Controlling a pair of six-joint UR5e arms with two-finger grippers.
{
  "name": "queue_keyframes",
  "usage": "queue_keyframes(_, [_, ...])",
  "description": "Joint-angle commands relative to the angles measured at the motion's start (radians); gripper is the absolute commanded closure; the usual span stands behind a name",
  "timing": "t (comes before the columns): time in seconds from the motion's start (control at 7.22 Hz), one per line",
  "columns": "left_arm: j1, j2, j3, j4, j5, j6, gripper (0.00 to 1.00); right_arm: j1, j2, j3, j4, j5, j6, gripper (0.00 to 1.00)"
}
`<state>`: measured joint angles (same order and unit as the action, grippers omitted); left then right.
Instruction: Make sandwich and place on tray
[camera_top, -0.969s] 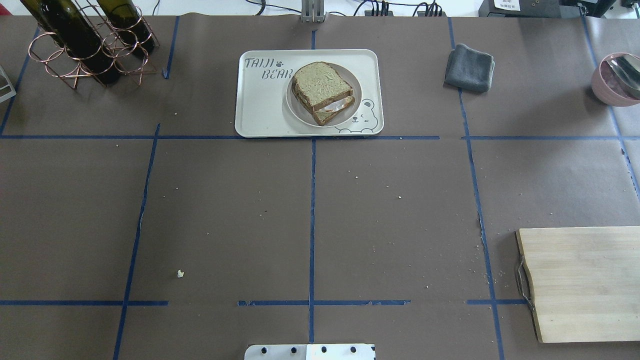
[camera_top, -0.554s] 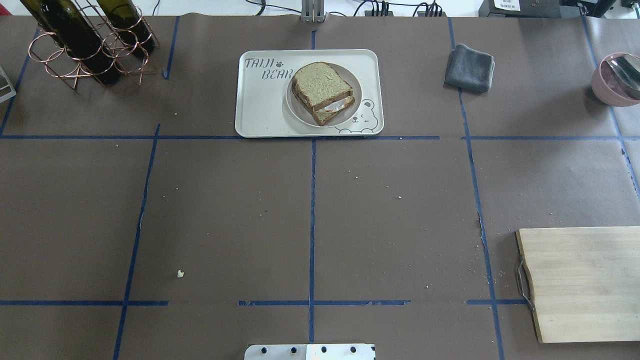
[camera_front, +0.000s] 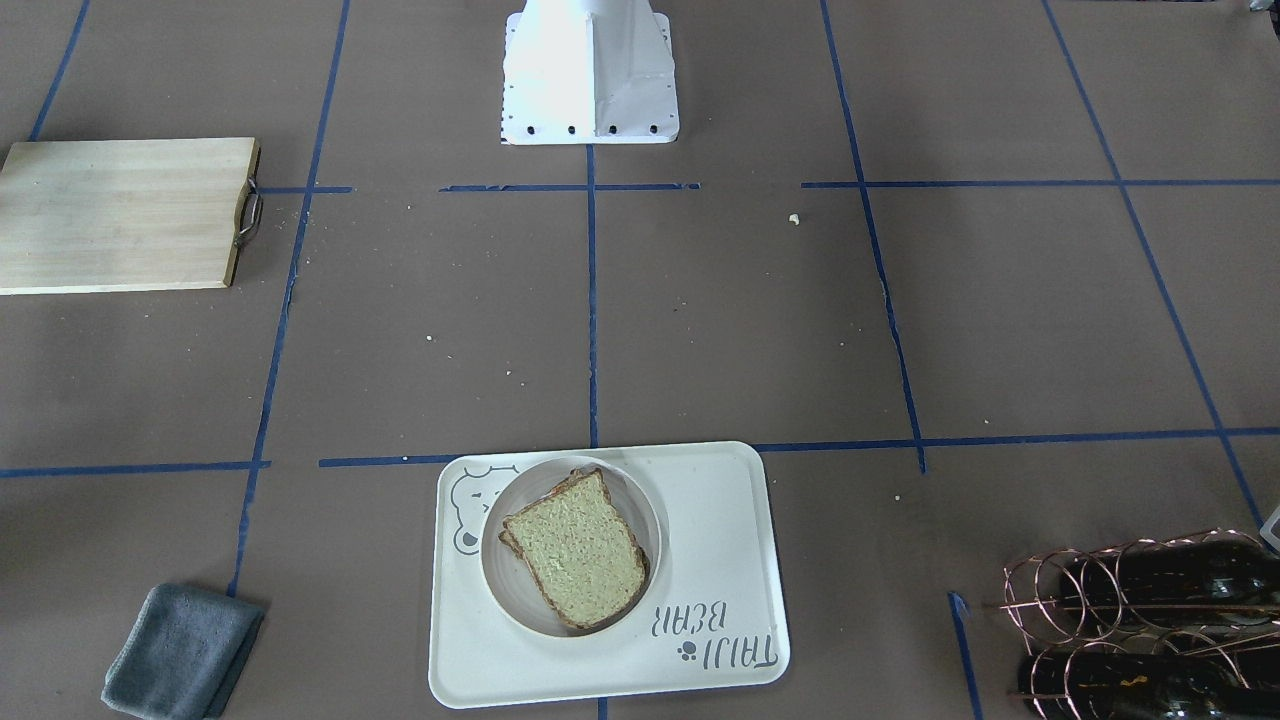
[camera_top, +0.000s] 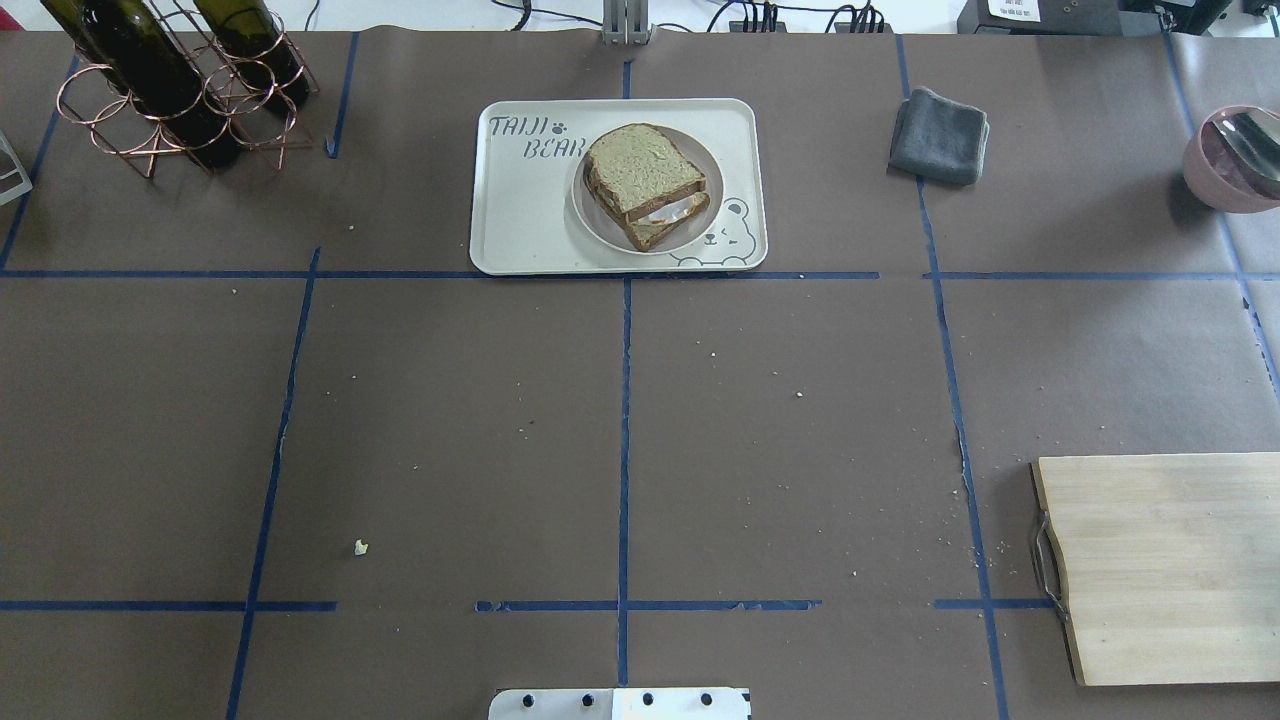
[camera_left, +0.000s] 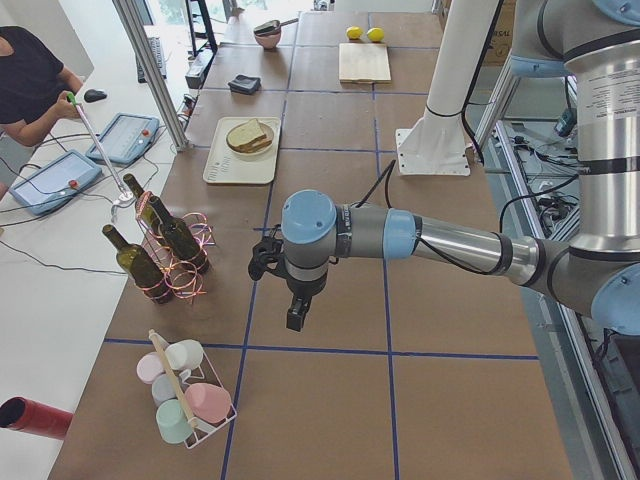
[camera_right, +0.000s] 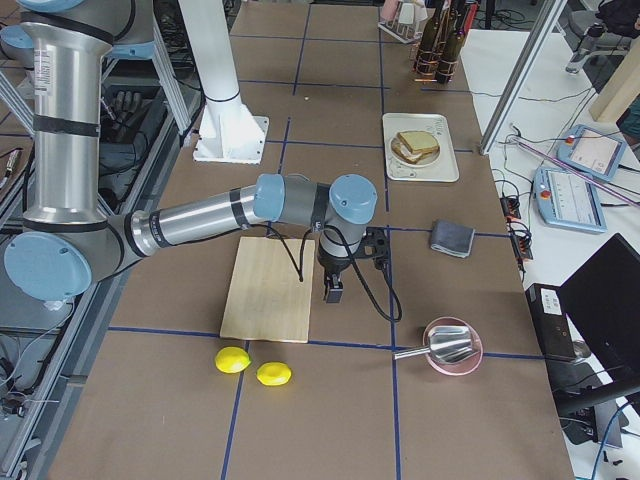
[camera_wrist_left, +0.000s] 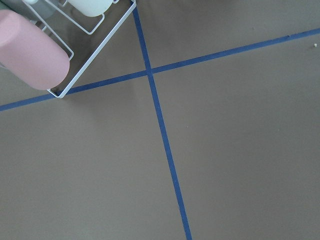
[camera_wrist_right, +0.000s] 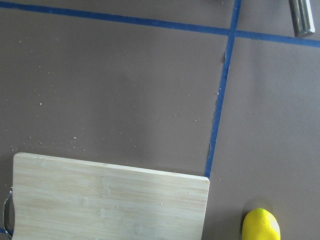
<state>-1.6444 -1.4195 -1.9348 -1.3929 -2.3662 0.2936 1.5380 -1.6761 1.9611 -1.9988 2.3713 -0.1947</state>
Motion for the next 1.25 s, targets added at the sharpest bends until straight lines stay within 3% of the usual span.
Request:
queue_keyframes(0.0, [0.003,-0.009,0.000,0.002,0.010,0.001,0.00,0.017,-0.030,-0.004,0.000,0.012,-0.002,0.00])
queue_keyframes(0.28, [0.005,-0.038,0.046,0.014,0.013,0.001,0.00,0.031,-0.025,-0.001,0.012,0.002,-0.003,0.00])
queue_keyframes(0.55, [0.006,-0.073,0.069,0.015,0.013,0.001,0.00,0.031,-0.030,-0.104,0.212,-0.056,0.009,0.00])
queue_keyframes(0.69, [0.006,-0.073,0.077,0.014,0.013,0.001,0.00,0.031,-0.028,-0.126,0.257,-0.052,0.021,0.00])
queue_keyframes(1.11, [0.014,-0.047,0.132,0.021,0.015,-0.001,0.00,0.031,-0.028,-0.114,0.247,0.034,0.038,0.00])
